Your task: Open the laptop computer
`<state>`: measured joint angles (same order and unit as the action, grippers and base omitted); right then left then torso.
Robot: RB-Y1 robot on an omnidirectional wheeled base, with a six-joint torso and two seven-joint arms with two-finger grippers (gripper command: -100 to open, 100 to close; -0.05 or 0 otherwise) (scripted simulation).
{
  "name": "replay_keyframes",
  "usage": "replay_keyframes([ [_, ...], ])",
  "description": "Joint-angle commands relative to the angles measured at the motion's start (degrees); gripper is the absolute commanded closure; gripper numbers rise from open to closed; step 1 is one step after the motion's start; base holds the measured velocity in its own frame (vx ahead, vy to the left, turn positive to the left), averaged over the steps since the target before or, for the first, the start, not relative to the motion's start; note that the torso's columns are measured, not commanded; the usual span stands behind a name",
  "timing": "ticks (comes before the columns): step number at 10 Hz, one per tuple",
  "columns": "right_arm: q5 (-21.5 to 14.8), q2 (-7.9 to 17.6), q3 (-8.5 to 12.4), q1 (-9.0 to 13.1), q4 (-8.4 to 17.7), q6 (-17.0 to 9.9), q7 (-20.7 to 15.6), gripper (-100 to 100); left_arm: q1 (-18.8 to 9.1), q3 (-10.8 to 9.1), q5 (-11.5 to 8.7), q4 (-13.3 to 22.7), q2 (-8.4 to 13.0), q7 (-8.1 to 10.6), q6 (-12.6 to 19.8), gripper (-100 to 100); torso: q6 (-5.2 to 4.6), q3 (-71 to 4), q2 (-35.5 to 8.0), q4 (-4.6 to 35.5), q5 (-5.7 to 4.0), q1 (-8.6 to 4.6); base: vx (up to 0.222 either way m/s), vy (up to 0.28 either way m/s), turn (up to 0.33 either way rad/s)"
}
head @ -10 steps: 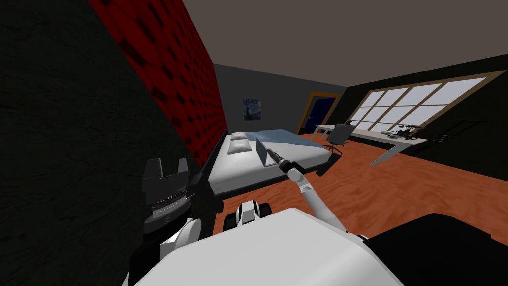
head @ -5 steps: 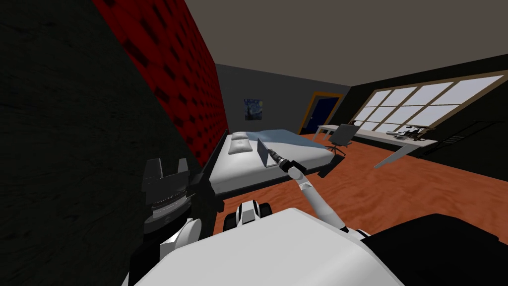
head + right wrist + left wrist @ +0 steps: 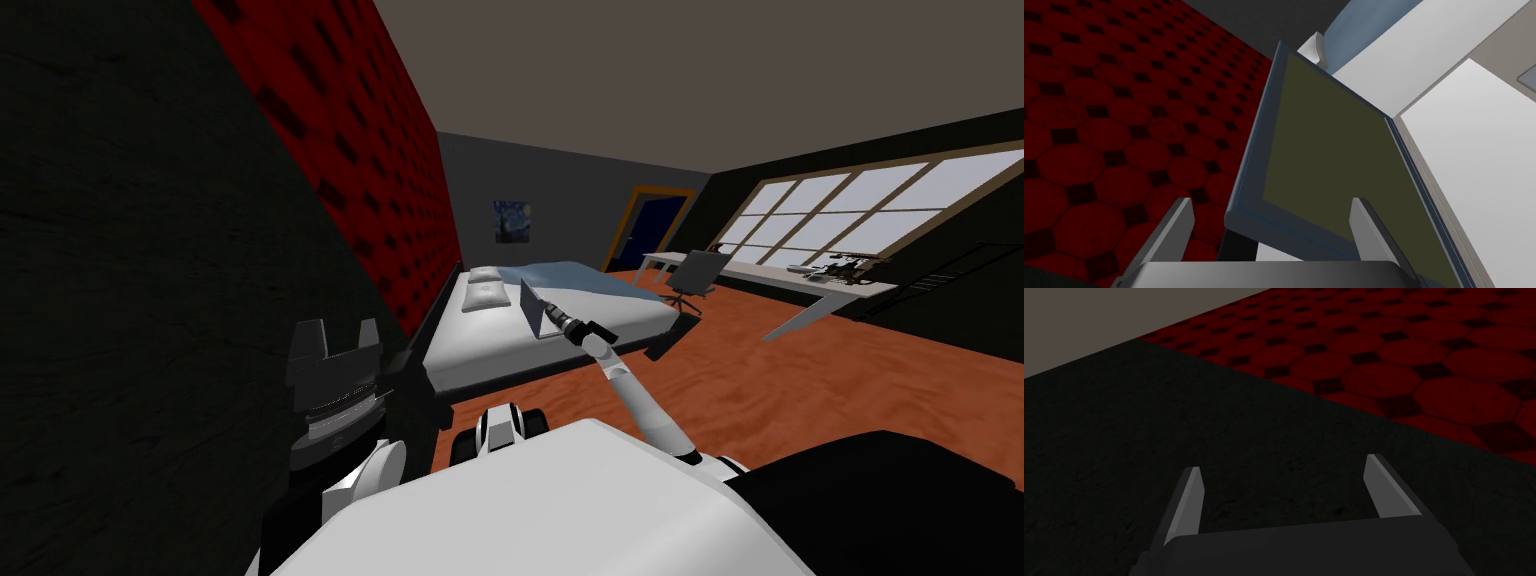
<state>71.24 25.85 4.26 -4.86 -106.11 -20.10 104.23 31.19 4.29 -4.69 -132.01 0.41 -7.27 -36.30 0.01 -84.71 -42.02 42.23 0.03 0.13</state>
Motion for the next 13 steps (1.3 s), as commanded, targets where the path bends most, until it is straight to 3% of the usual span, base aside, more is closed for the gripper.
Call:
replay_keyframes([
  [1,0.03,0.05,0.04,0.03,0.00,-0.04,0.05,100,0.00,0.00,0.00,0.00,0.00,0.00,0.00,0,-0.01,0.06,-0.17,0.01,-0.02,-0.09,0.010,0.005,0.002],
  [2,-2.81,-2.12,-2.85,2.99,2.72,0.84,-2.82,100,-0.01,0.00,0.00,0.00,0.00,0.00,0.00,0,-0.02,0.19,-0.31,0.00,-0.10,-0.24,-0.038,-0.098,-0.085],
  [3,-5.96,-2.12,-3.05,3.56,2.90,0.84,-3.29,100,-0.02,-0.01,0.00,0.00,0.01,0.00,0.00,0,0.03,0.17,-0.23,-0.20,-0.32,-0.63,-0.061,-0.143,-0.001],
  [6,-11.69,-2.12,-3.05,3.56,3.79,0.84,-7.51,100,-0.01,0.00,0.00,0.00,0.00,0.00,0.00,0,-0.34,-0.26,0.48,-0.66,-0.38,-0.60,-0.004,-0.030,0.006],
  [9,-16.09,-2.12,-3.05,3.56,3.79,0.84,-12.65,100,-0.01,0.00,0.00,0.00,0.00,0.00,0.00,0,0.01,-0.38,0.68,-0.87,-0.48,-0.58,0.003,0.004,-0.012],
  [11,-16.09,-2.12,-3.05,3.56,3.79,0.84,-16.30,100,-0.01,0.00,0.00,0.00,0.00,0.00,0.00,0,0.14,-0.35,0.64,-0.84,-0.47,-0.44,0.000,-0.006,-0.004],
  [13,-11.90,-4.37,-3.50,2.05,1.81,2.66,-11.90,100,-0.01,-0.01,0.00,0.00,0.01,0.00,0.00,0,0.17,-0.25,0.44,-0.61,-0.39,-0.45,0.019,-0.095,-0.010],
])
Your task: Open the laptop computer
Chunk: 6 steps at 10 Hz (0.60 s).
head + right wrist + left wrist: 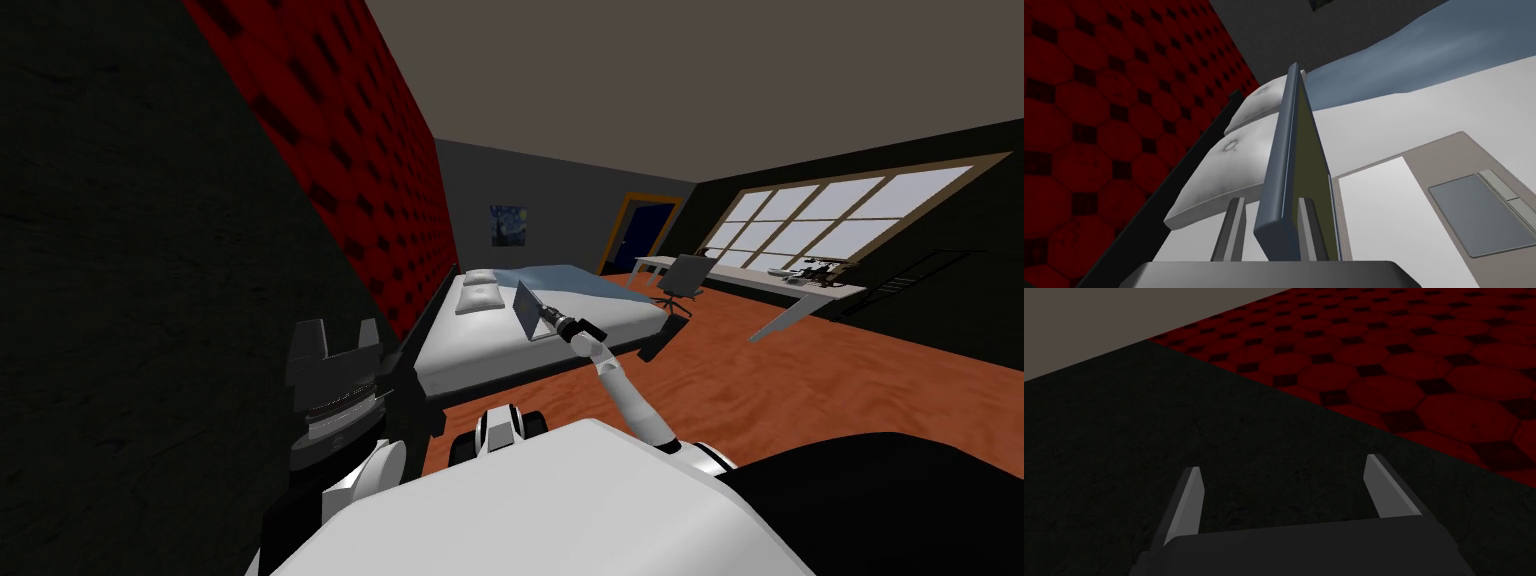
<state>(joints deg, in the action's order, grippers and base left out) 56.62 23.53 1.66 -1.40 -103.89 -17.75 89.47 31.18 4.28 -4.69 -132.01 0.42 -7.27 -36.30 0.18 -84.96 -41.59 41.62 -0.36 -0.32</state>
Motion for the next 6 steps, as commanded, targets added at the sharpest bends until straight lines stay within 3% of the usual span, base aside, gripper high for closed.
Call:
replay_keyframes([
  [1,2.72,-2.04,-0.90,-1.40,-0.41,0.31,3.27,100,0.00,0.00,0.00,0.00,0.00,0.00,0.00,0,-0.01,0.09,-0.16,0.14,0.03,-0.01,0.040,-0.095,0.016],
  [6,10.15,-7.46,-2.90,-4.87,-2.06,1.84,10.45,100,0.00,0.00,0.00,0.00,0.00,0.00,0.00,0,0.02,0.12,-0.20,0.05,0.08,0.29,0.039,-0.101,0.000],
])
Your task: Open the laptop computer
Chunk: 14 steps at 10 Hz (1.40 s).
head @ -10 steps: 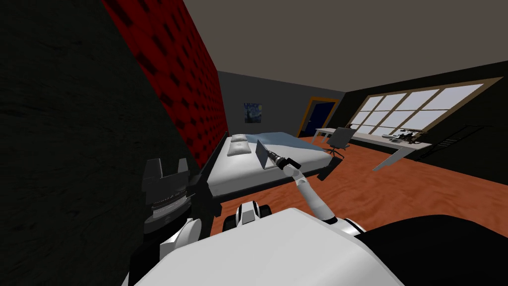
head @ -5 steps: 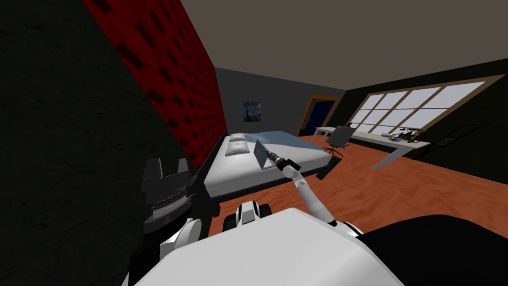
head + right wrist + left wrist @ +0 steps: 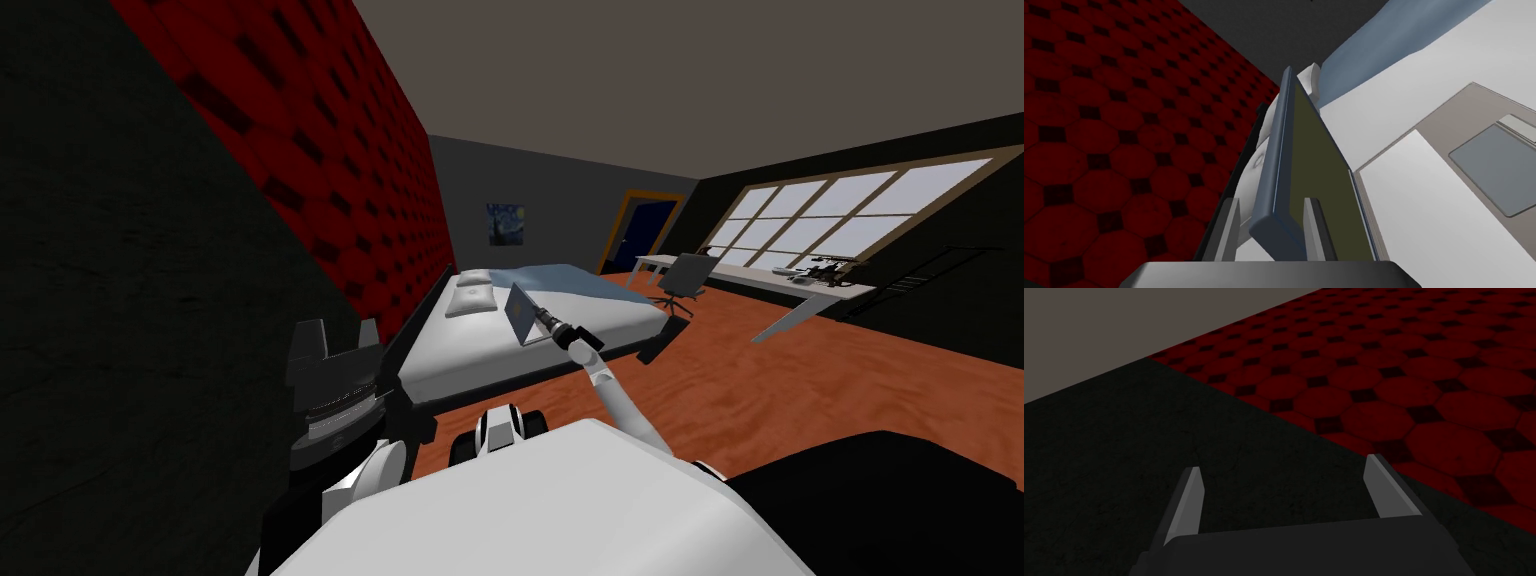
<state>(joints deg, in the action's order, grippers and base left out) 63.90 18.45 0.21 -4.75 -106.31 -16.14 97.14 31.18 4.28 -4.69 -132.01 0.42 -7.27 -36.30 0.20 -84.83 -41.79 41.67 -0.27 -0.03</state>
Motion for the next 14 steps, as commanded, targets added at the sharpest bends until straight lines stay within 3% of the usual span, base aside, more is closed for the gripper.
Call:
replay_keyframes([
  [1,2.87,-2.37,-1.45,-1.53,0.36,0.23,2.79,100,0.00,0.00,0.00,0.00,0.00,0.00,0.00,0,0.02,0.03,-0.05,0.04,0.00,0.00,0.023,-0.089,-0.012],
  [3,6.07,-5.08,-2.45,-3.26,-0.46,1.00,6.38,100,0.00,0.00,0.00,0.00,0.00,0.00,0.00,0,0.10,-0.01,0.00,0.07,0.06,0.14,0.037,-0.096,0.011],
  [7,10.31,-7.79,-3.45,-4.99,-1.28,1.77,9.97,100,0.00,0.00,0.00,0.00,0.00,0.00,0.00,0,0.17,0.06,-0.10,0.15,0.11,0.32,0.026,-0.081,0.000],
  [8,8.76,-7.34,-2.57,-4.03,-1.33,2.03,8.92,100,0.00,0.00,0.00,0.00,0.00,0.00,0.00,0,0.12,0.12,-0.20,0.20,0.13,0.31,0.008,-0.044,-0.005],
  [9,11.73,-7.46,-2.29,-5.65,-0.90,-0.19,6.40,100,0.00,0.01,0.00,0.00,-0.01,0.00,0.00,0,0.00,0.16,-0.31,0.38,0.23,0.31,0.063,-0.019,-0.130],
  [10,14.50,-7.46,-2.29,-5.65,-0.90,-0.19,5.72,100,0.01,0.01,0.00,0.00,-0.01,0.00,0.00,0,-0.15,0.18,-0.26,0.20,0.16,0.20,0.065,-0.009,-0.099],
  [11,14.77,-7.46,-2.29,-5.65,-0.90,-0.19,5.72,100,0.00,0.01,0.00,0.00,-0.01,0.00,0.00,0,-0.01,0.12,-0.19,0.19,0.14,0.16,0.026,-0.002,-0.011],
  [12,17.55,-7.49,-2.04,-7.20,-0.34,-2.00,2.43,100,0.00,0.01,0.00,0.00,-0.01,0.00,0.00,0,0.07,0.16,-0.28,0.26,0.19,0.25,0.065,0.005,-0.094],
  [14,19.69,-7.49,-2.04,-7.20,-0.34,-2.40,2.17,100,0.00,0.01,0.00,0.00,-0.01,0.00,0.00,0,0.15,0.11,-0.13,0.03,0.12,0.28,0.037,0.001,-0.055],
])
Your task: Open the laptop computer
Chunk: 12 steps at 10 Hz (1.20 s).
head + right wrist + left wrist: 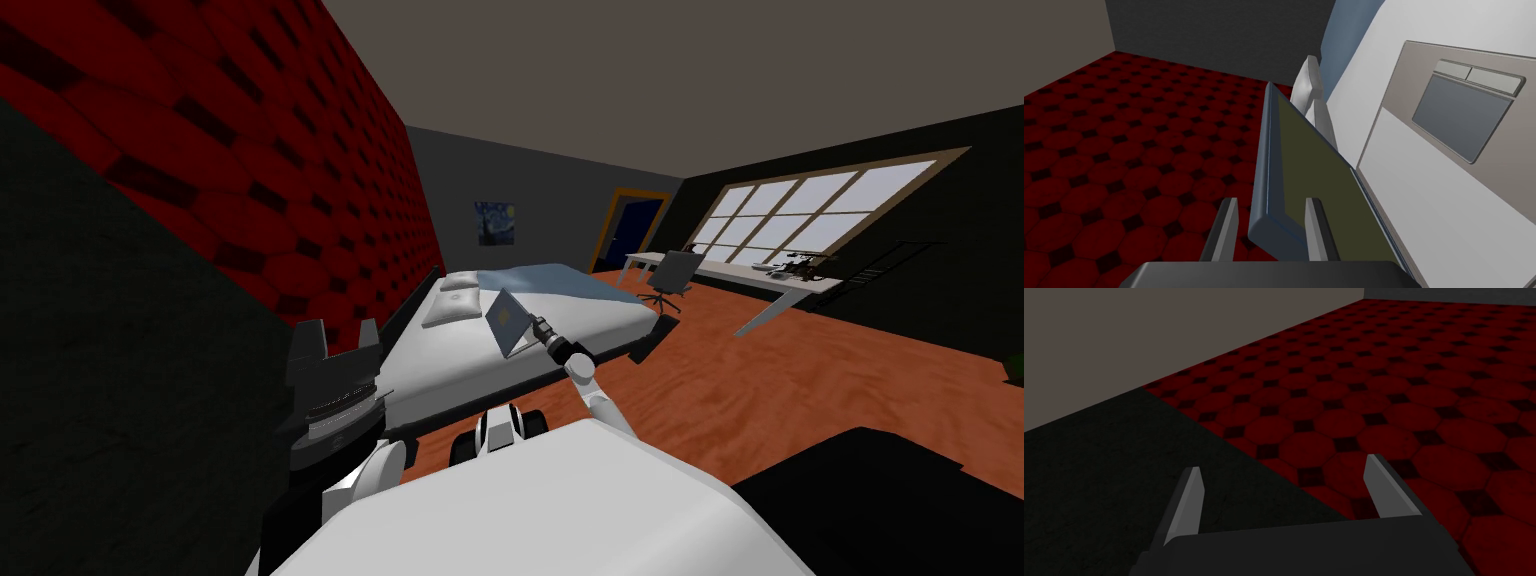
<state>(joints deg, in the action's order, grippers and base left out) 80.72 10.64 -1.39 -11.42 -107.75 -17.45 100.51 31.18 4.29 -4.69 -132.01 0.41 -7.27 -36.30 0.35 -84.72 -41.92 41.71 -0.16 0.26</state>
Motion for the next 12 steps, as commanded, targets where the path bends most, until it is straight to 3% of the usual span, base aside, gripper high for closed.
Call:
replay_keyframes([
  [1,3.85,0.32,-0.44,-0.53,1.09,-1.09,-1.20,100,0.00,0.00,0.00,0.00,0.00,0.00,0.00,0,0.04,-0.03,0.01,0.01,0.02,0.04,0.002,-0.010,0.009],
  [2,5.67,0.29,-0.18,-2.08,1.65,-3.23,-3.89,100,0.00,0.00,0.00,0.00,0.00,0.00,0.00,0,0.05,0.00,-0.04,0.04,0.00,0.10,0.053,0.001,-0.116],
  [4,4.95,0.29,-0.18,-2.08,1.65,-3.30,-3.62,100,0.00,0.00,0.00,0.00,0.00,0.00,0.00,0,0.03,-0.06,0.10,-0.13,-0.01,0.12,0.041,0.004,-0.047],
  [8,9.75,0.29,-0.18,-2.08,1.65,-3.30,-4.75,100,0.00,0.00,0.00,0.00,0.00,0.00,0.00,0,0.03,-0.03,0.07,-0.08,-0.02,0.08,-0.002,-0.002,0.008],
  [9,12.55,0.27,0.07,-3.63,2.22,-5.52,-7.77,100,0.00,0.00,0.00,0.00,0.00,0.00,0.00,0,0.02,-0.02,0.04,-0.06,-0.05,0.08,0.051,0.004,-0.127],
  [10,15.63,0.27,0.07,-3.63,2.22,-5.52,-8.30,100,0.01,0.00,0.00,0.00,0.00,0.00,0.00,0,0.00,-0.07,0.18,-0.13,-0.07,0.05,0.060,0.009,-0.068],
  [11,18.31,0.25,0.33,-5.18,2.78,-7.73,-11.85,100,0.00,0.00,0.00,0.00,0.00,0.00,0.00,0,0.00,-0.07,0.12,-0.07,-0.03,0.06,0.079,0.000,-0.131],
  [12,20.17,0.25,0.33,-5.18,2.78,-7.73,-11.85,100,0.01,0.00,0.00,0.00,0.00,0.00,0.00,0,0.03,-0.05,0.12,-0.08,-0.04,0.08,0.057,0.002,-0.091],
])
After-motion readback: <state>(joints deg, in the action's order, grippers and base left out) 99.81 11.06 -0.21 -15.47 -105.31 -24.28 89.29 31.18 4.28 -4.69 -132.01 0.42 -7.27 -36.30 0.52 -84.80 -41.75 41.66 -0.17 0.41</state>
